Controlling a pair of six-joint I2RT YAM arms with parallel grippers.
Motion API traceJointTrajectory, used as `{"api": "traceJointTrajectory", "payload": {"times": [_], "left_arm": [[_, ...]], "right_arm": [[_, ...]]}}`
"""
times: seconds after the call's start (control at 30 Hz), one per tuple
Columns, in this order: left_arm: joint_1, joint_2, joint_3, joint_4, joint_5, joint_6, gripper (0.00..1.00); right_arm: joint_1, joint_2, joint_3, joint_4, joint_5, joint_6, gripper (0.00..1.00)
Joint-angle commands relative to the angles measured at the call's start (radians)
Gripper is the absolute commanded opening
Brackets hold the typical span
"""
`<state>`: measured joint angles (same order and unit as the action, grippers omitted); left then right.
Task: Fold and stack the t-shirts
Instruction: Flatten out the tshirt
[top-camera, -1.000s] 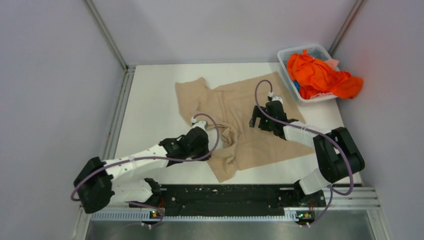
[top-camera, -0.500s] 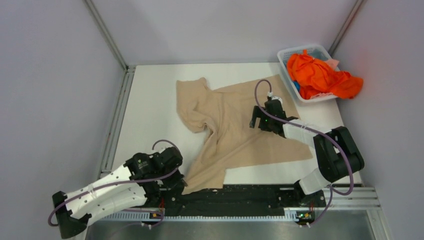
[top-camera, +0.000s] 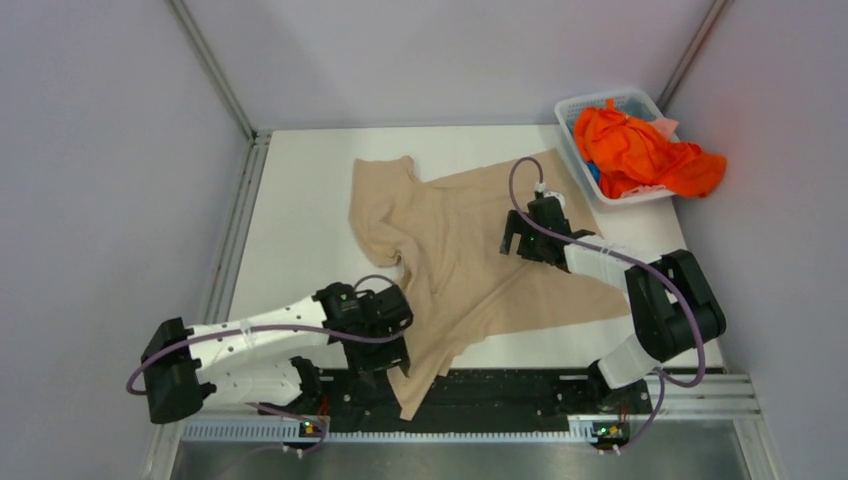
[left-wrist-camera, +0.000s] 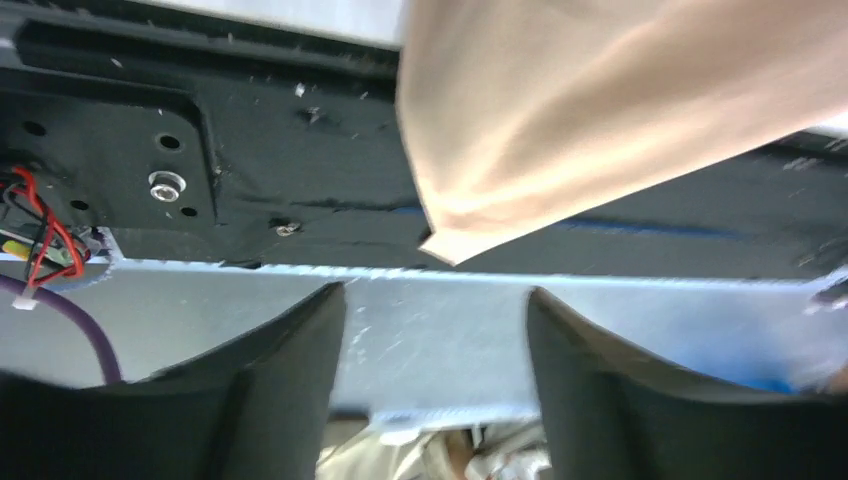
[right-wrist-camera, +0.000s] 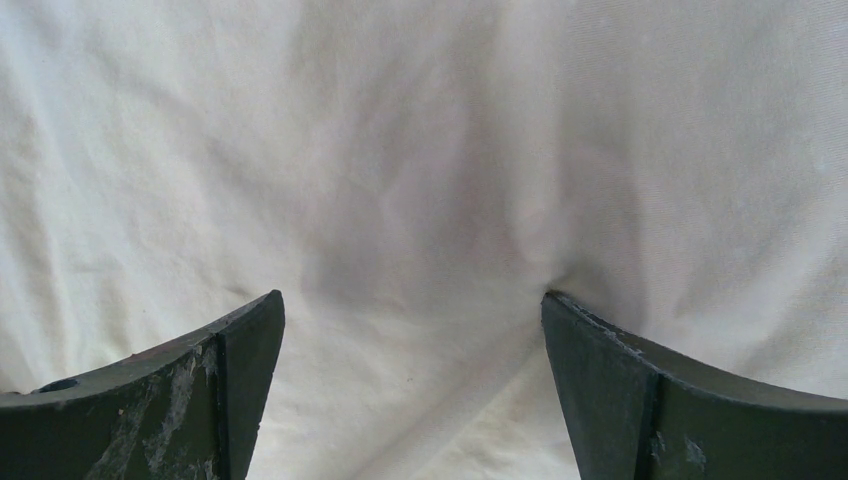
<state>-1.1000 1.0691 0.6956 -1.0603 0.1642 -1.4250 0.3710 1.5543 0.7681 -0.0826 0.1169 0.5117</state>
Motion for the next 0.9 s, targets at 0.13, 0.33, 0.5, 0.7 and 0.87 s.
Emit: {"api": "traceJointTrajectory", "payload": {"times": [0.13, 0.33, 0.5, 0.7, 0.87], "left_arm": [[0.108, 0.003, 0.304, -0.159, -0.5, 0.127, 0.99], [0.587, 0.008, 0.128, 0.373, -0.411, 0.403, 0.99], [0.807, 0.267, 0.179, 0.71, -0.313, 0.515, 0.99], [0.901, 0.711, 0.449, 0.698, -0.23, 0.557, 0.9], [0.941, 0.96, 0.671, 0.558, -0.208, 0.588, 0.48]], "right_arm": [[-0.005, 0.008, -0.009, -0.045, 0.036, -0.024, 0.99], [-0.006, -0.005, -0.015, -0.017, 0.016, -0.034, 0.99], [-0.005, 0.004, -0.021, 0.0, -0.006, -0.028, 0.99], [-0.006, 0.008, -0.017, -0.012, 0.017, -0.029, 0.99], [-0.005, 0.002, -0.014, -0.017, 0.02, -0.028, 0.99]]}}
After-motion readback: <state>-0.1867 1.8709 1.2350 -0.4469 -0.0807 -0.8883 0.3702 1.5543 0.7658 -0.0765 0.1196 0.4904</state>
